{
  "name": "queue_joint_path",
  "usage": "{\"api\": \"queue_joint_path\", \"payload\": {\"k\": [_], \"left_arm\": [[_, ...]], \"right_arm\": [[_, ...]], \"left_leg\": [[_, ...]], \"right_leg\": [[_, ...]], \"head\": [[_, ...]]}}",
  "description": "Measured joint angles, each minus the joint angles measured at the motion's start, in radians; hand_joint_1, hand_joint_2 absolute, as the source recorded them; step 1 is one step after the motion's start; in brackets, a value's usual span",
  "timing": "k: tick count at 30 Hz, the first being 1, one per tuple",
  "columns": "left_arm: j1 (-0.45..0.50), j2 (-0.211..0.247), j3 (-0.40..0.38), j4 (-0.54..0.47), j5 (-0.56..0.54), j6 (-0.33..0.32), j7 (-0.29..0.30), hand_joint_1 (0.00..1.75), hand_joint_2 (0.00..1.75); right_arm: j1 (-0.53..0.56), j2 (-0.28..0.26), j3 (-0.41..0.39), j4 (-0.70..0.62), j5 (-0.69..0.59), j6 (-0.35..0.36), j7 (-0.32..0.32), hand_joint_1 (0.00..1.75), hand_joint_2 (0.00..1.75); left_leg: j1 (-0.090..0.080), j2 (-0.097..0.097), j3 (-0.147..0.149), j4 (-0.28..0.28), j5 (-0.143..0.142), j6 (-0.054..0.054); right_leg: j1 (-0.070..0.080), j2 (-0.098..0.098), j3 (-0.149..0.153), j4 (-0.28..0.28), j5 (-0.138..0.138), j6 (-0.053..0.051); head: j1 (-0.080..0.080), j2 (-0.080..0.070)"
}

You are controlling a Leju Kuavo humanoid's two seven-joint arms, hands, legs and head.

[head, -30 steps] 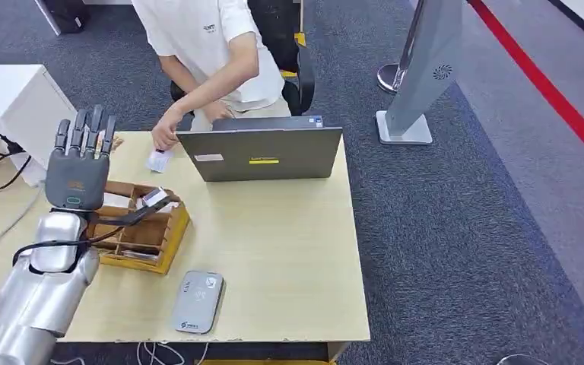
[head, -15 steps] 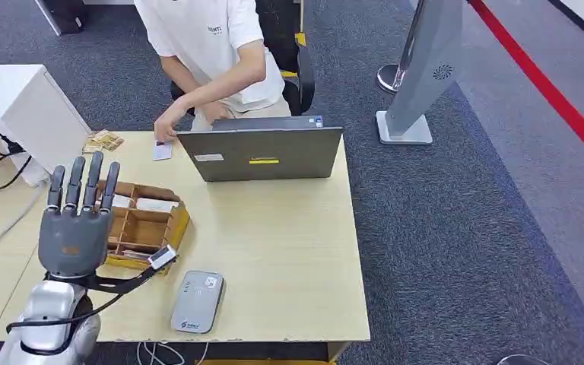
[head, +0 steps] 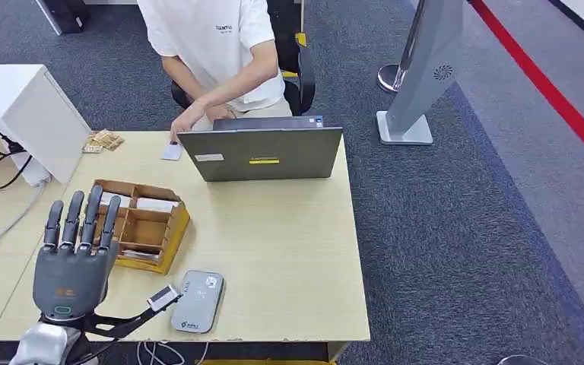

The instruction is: Pass the card to the sensor for recognition and then transmit it.

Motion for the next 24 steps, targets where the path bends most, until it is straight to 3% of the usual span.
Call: {"api": "queue_joint_path", "payload": {"k": [7, 10, 11, 13, 24], "left_arm": [[0.001, 0.001, 0.000, 0.000, 0.007, -0.011, 0.000, 0.00, 1.75], [0.001, 0.028, 0.000, 0.001, 0.116, -0.218, 0.006, 0.00, 1.75], [-0.011, 0.058, 0.005, 0.020, 0.145, -0.326, 0.018, 0.00, 1.75], [-0.038, 0.080, 0.018, 0.069, 0.163, -0.384, 0.023, 0.00, 1.75], [-0.063, 0.070, 0.017, 0.133, 0.111, -0.390, 0.065, 0.00, 1.75]], "right_arm": [[0.000, 0.000, -0.001, 0.000, 0.000, 0.000, 0.000, 0.00, 1.75], [0.001, -0.001, -0.012, -0.001, -0.003, 0.001, 0.004, 0.00, 1.75], [0.001, -0.004, -0.016, -0.002, -0.002, 0.004, 0.004, 0.00, 1.75], [0.000, -0.006, -0.028, -0.005, 0.009, 0.008, 0.003, 0.00, 1.75], [0.000, -0.006, -0.029, -0.006, 0.025, 0.008, 0.016, 0.00, 1.75]], "left_leg": [[0.000, 0.000, 0.000, 0.000, 0.000, 0.000], [0.000, 0.000, 0.000, 0.000, 0.000, 0.000], [0.000, 0.000, 0.000, 0.000, 0.000, 0.000], [0.000, 0.000, 0.000, 0.000, 0.000, 0.000], [0.000, 0.000, 0.000, 0.000, 0.000, 0.000]], "right_leg": [[0.000, 0.000, 0.000, 0.000, 0.000, 0.000], [0.000, 0.000, 0.000, 0.000, 0.000, 0.000], [0.000, 0.000, 0.000, 0.000, 0.000, 0.000], [0.000, 0.000, 0.000, 0.000, 0.000, 0.000], [0.000, 0.000, -0.001, 0.000, 0.000, 0.000]], "head": [[0.000, 0.000], [0.000, 0.000], [0.000, 0.000], [0.000, 0.000], [0.000, 0.000]]}}
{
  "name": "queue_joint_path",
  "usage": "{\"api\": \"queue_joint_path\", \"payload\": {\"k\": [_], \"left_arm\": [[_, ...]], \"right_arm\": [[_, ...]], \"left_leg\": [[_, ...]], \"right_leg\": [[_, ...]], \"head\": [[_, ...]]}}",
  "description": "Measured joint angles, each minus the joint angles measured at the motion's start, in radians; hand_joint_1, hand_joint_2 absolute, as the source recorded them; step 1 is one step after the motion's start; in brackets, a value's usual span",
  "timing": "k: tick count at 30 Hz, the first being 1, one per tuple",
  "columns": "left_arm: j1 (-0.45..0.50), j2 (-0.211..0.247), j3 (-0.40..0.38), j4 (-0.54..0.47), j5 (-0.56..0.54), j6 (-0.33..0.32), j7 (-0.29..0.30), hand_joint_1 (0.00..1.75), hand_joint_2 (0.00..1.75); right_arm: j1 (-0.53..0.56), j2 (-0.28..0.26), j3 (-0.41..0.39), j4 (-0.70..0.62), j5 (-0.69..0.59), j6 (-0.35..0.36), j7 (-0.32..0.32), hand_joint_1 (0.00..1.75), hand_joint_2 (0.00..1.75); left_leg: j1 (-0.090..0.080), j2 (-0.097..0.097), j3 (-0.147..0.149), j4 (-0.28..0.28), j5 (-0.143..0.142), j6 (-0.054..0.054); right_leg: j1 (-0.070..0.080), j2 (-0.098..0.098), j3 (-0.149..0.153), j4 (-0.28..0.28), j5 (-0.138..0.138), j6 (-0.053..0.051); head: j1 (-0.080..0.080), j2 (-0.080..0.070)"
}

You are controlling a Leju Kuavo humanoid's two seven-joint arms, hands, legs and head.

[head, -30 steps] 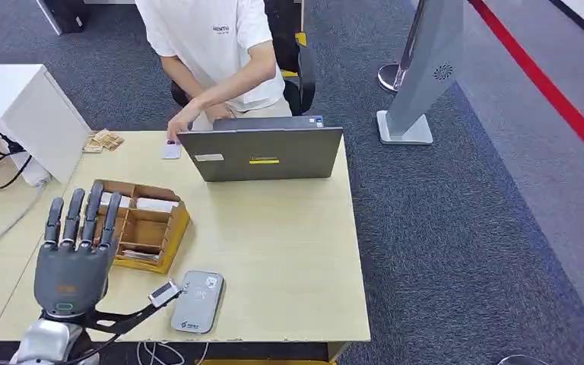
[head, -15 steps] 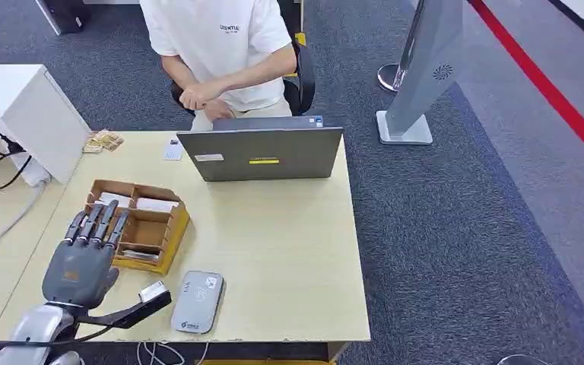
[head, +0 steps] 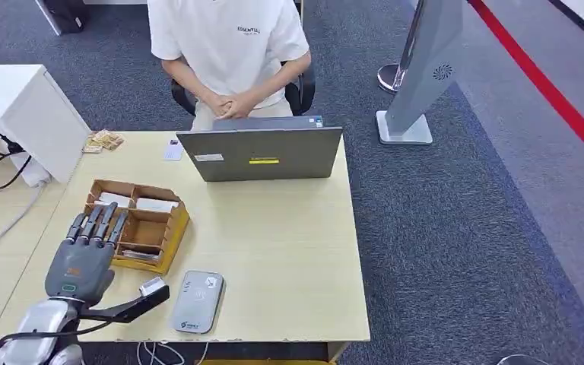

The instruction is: Pass the card to the sensor for recognition and then transmit it.

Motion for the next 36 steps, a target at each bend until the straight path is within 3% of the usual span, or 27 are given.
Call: {"api": "queue_joint_path", "payload": {"k": [19, 36], "left_arm": [[-0.080, -0.067, -0.052, 0.092, -0.044, -0.002, 0.009, 0.00, 1.75], [-0.088, -0.072, -0.072, 0.126, -0.021, -0.026, 0.009, 0.00, 1.75]], "right_arm": [[-0.001, 0.000, 0.000, 0.000, 0.023, 0.000, -0.002, 0.00, 1.75], [-0.001, 0.000, 0.000, 0.000, 0.030, 0.002, -0.002, 0.00, 1.75]], "left_leg": [[0.000, 0.000, 0.000, 0.000, 0.000, 0.000], [0.000, 0.000, 0.000, 0.000, 0.000, 0.000]], "right_leg": [[0.000, 0.000, 0.000, 0.000, 0.000, 0.000], [0.000, 0.000, 0.000, 0.000, 0.000, 0.000]], "head": [[0.000, 0.000], [0.000, 0.000]]}}
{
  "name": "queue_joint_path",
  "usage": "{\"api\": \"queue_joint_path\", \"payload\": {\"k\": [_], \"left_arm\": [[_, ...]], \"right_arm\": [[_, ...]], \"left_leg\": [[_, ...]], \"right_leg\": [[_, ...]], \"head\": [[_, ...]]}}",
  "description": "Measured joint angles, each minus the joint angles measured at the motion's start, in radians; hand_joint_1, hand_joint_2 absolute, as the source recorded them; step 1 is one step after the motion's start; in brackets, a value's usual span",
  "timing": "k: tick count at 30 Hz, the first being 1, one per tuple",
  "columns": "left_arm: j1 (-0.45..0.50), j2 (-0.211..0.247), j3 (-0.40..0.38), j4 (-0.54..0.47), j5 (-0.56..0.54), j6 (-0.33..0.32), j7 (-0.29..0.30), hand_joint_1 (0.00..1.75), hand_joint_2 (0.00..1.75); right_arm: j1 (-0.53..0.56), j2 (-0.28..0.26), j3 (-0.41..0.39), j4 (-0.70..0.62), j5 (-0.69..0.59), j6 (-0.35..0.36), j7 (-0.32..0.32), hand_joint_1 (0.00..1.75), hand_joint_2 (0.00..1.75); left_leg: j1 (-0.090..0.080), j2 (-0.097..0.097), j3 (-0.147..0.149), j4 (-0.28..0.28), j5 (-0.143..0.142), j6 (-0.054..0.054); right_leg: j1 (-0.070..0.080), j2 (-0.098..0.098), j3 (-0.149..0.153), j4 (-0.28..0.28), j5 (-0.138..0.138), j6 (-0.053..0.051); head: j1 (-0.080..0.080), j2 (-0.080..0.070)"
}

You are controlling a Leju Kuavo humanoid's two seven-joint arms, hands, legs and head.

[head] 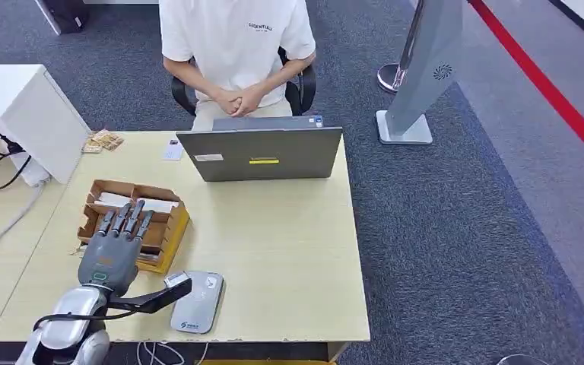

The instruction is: Pass the card to the sensor for recognition and then transmit it.

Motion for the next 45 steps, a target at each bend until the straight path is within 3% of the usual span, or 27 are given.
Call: {"api": "queue_joint_path", "payload": {"k": [7, 8, 9, 40, 45], "left_arm": [[0.000, 0.000, 0.000, 0.000, 0.006, -0.009, 0.000, 0.00, 1.75], [0.000, 0.000, 0.000, 0.000, 0.007, -0.009, 0.000, 0.42, 1.75], [0.000, 0.000, 0.000, 0.000, 0.007, -0.009, 0.000, 1.75, 1.75], [-0.002, 0.002, 0.000, 0.000, 0.064, -0.043, -0.005, 1.75, 1.75], [-0.041, 0.014, -0.005, 0.000, 0.069, -0.126, -0.009, 1.75, 1.75]], "right_arm": [[0.000, 0.000, 0.000, 0.000, 0.002, 0.000, 0.002, 0.00, 1.75], [0.000, 0.000, 0.000, 0.000, 0.002, 0.000, 0.002, 0.00, 1.75], [0.000, 0.000, 0.000, 0.000, 0.002, 0.000, 0.002, 0.00, 1.75], [0.000, 0.000, -0.003, 0.000, 0.003, -0.001, -0.005, 0.00, 1.75], [0.000, 0.000, -0.007, 0.000, 0.008, -0.001, 0.004, 0.00, 1.75]], "left_leg": [[0.000, 0.000, 0.000, 0.000, 0.000, 0.000], [0.000, 0.000, 0.000, 0.000, 0.000, 0.000], [0.000, 0.000, 0.000, 0.000, 0.000, 0.000], [0.000, 0.000, 0.000, 0.000, 0.000, 0.000], [0.000, 0.000, 0.000, 0.000, 0.000, 0.000]], "right_leg": [[0.000, 0.000, 0.000, 0.000, 0.000, 0.000], [0.000, 0.000, 0.000, 0.000, 0.000, 0.000], [0.000, 0.000, 0.000, 0.000, 0.000, 0.000], [0.000, 0.000, 0.000, 0.000, 0.000, 0.000], [0.000, -0.001, 0.000, 0.000, 0.000, 0.000]], "head": [[0.000, 0.000], [0.000, 0.000], [0.000, 0.000], [0.000, 0.000], [0.000, 0.000]]}}
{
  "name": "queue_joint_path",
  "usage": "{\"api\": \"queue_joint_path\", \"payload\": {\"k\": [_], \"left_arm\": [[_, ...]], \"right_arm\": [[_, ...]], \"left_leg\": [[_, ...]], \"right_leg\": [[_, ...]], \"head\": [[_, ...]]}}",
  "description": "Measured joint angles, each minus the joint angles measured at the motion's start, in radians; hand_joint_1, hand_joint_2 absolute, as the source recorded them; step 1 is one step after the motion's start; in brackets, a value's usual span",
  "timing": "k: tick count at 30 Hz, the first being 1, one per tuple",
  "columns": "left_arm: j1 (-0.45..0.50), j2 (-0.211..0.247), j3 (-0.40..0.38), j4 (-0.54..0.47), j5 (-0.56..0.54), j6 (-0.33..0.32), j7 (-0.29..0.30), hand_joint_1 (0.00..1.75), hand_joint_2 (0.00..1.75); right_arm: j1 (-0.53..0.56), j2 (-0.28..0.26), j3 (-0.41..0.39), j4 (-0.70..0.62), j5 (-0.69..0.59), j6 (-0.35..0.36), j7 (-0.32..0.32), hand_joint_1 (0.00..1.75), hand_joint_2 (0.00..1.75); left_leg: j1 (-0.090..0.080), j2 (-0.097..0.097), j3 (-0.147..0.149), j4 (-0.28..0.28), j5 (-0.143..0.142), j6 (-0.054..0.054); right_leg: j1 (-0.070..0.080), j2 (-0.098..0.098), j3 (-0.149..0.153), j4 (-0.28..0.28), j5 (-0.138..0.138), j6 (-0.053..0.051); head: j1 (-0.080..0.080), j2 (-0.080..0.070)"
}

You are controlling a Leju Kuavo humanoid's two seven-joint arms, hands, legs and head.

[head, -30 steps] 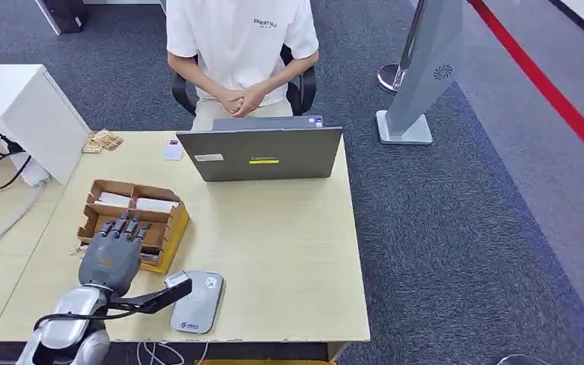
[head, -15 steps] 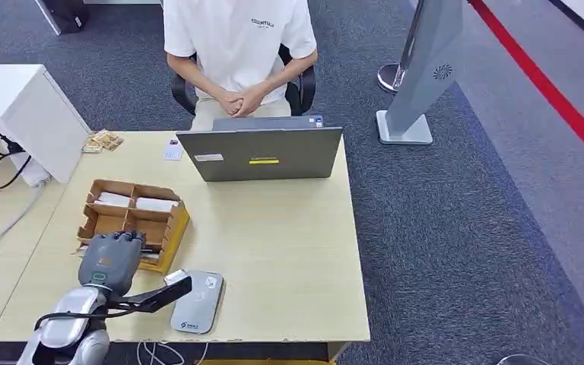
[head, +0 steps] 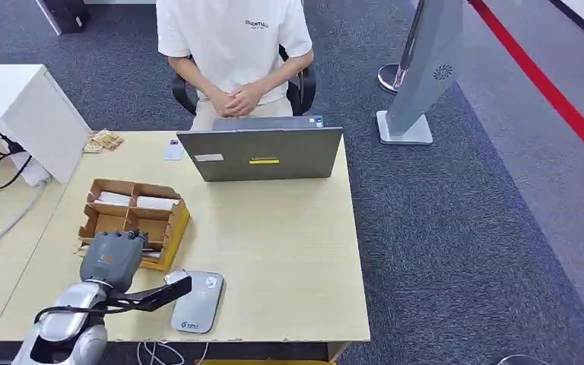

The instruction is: Pass the card to the sensor for recognition and then transmit it.

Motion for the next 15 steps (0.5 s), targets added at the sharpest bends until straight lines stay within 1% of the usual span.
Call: {"api": "queue_joint_path", "payload": {"k": [2, 4, 6, 11, 15], "left_arm": [[-0.033, 0.023, -0.016, 0.000, 0.023, -0.066, -0.013, 1.75, 1.75], [-0.086, 0.062, -0.044, 0.000, 0.063, -0.139, -0.019, 1.75, 1.75], [-0.128, 0.091, -0.061, -0.001, 0.082, -0.162, -0.020, 1.75, 1.75], [-0.181, 0.136, -0.099, -0.008, 0.093, -0.180, -0.018, 1.75, 1.75], [-0.280, 0.195, -0.130, -0.049, 0.145, -0.244, -0.018, 1.75, 1.75]], "right_arm": [[0.000, 0.000, -0.001, 0.000, 0.002, 0.000, 0.005, 0.00, 1.75], [0.001, 0.000, -0.002, 0.000, 0.003, 0.000, 0.009, 0.00, 1.75], [0.000, 0.000, -0.002, 0.000, 0.005, 0.000, 0.010, 0.00, 1.75], [0.001, 0.000, -0.004, 0.000, 0.009, 0.000, 0.013, 0.00, 1.75], [0.001, 0.000, -0.011, 0.000, 0.015, 0.001, 0.021, 0.00, 1.75]], "left_leg": [[0.000, 0.000, 0.000, 0.000, 0.001, 0.000], [0.001, 0.000, 0.000, 0.000, 0.001, -0.001], [0.001, 0.000, 0.000, 0.000, 0.001, -0.001], [0.001, 0.000, 0.000, 0.000, 0.001, -0.001], [0.001, 0.000, -0.001, 0.000, 0.001, -0.001]], "right_leg": [[0.000, 0.000, 0.000, 0.000, 0.000, 0.000], [0.001, 0.000, 0.000, 0.000, 0.001, -0.001], [0.000, 0.000, 0.000, 0.001, 0.001, -0.001], [0.000, 0.001, -0.001, 0.001, 0.001, -0.001], [0.001, 0.000, -0.001, 0.001, 0.001, -0.001]], "head": [[0.000, 0.000], [0.000, 0.000], [-0.001, 0.000], [0.000, 0.000], [0.000, 0.000]]}}
